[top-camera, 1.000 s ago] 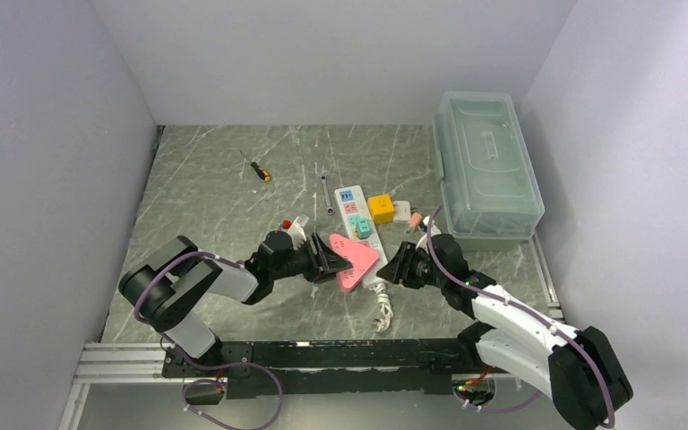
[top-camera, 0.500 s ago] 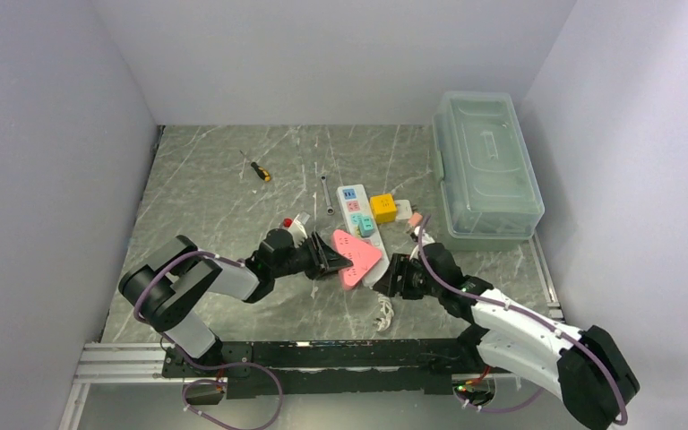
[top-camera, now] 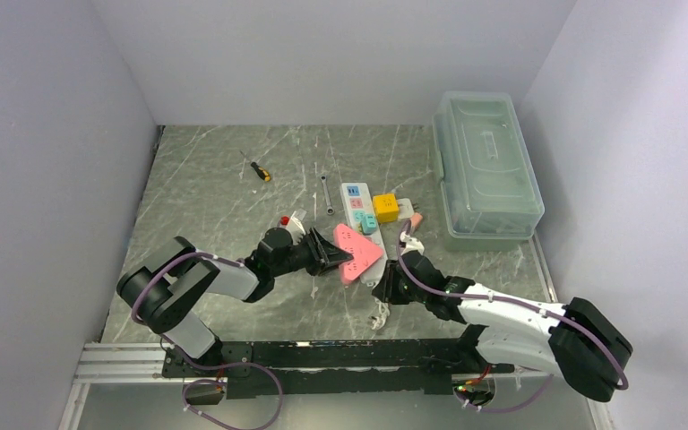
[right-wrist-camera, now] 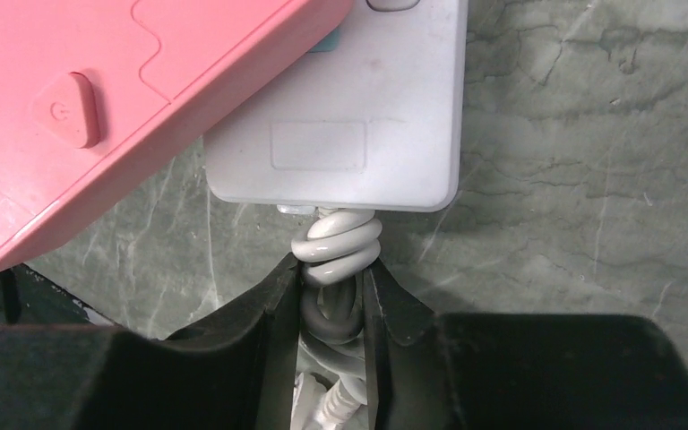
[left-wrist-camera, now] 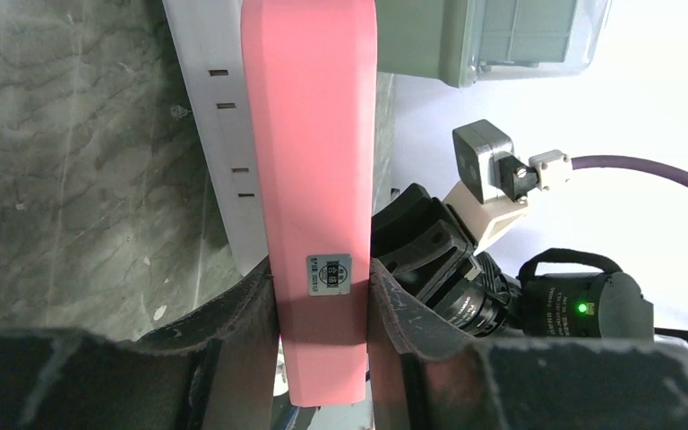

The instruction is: Pull the plug off the socket

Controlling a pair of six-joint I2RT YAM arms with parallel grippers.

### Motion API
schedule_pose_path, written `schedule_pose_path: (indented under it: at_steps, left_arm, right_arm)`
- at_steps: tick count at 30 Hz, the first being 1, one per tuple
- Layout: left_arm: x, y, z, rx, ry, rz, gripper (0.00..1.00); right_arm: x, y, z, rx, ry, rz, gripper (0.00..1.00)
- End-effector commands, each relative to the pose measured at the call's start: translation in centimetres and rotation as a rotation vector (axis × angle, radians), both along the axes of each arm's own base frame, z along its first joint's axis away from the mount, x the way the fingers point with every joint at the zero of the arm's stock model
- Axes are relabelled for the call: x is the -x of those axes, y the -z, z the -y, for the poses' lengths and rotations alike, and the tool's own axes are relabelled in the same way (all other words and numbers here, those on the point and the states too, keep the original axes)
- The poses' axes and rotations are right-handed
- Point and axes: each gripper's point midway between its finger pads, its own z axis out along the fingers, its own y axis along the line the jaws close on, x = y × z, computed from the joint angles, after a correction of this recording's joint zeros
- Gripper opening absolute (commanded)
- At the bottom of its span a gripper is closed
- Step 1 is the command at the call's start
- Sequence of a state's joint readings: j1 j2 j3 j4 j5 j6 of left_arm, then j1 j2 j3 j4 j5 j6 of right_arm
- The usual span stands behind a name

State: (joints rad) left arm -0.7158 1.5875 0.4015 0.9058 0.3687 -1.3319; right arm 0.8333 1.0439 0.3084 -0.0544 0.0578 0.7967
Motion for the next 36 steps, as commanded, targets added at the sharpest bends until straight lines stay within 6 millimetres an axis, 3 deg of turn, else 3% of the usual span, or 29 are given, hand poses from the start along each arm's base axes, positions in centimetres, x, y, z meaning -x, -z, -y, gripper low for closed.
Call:
schedule_pose_path:
  at_steps: [1,6,8,14,20,23,27,36]
  left_arm:
    - [-0.5,-7.1,1.0,0.187,0.010,0.157,0.00]
    - [-0.5,-7.7,0.8,0.224,-0.001,0.168,0.00]
    - [-0.4,-7.5,0.7,0.217,-0.001,0.172,0.00]
    - [-0.6,-3.6,-0.3,0.040,-0.034,0.149,0.00]
    - [-0.5,-3.2,-0.5,-0.036,-0.021,0.168,0.00]
    - [-0.4,-4.3,-0.1,0.013,-0.017,0.151,0.00]
    - [-0.3,-6.2,0.3,0.119,-0.028,0.086,0.00]
    - [-0.6,-7.1,-0.2,0.214,-0.097,-0.015,0.00]
  right_arm:
    - [-0.9,-0.6,0.0,-0.027,0.048,0.043,0.14]
    - [-1.0,-1.7,-0.6,-0.104,0.050,0.074,0.01]
    - [-0.9,-2.4,-0.9,-0.140,0.053,0.085,0.00]
    - [-1.1,-6.4,-2.1,-0.284,0.033,0.156,0.00]
    - [-0.9,-8.5,-2.7,-0.349,0.002,0.192,0.00]
    - [-0.9,-8.0,-2.6,-0.338,0.004,0.193,0.00]
    - [-0.9,-5.7,-2.1,-0.291,0.017,0.176,0.00]
    - [-0.9,-2.0,-1.2,-0.131,0.026,0.158,0.00]
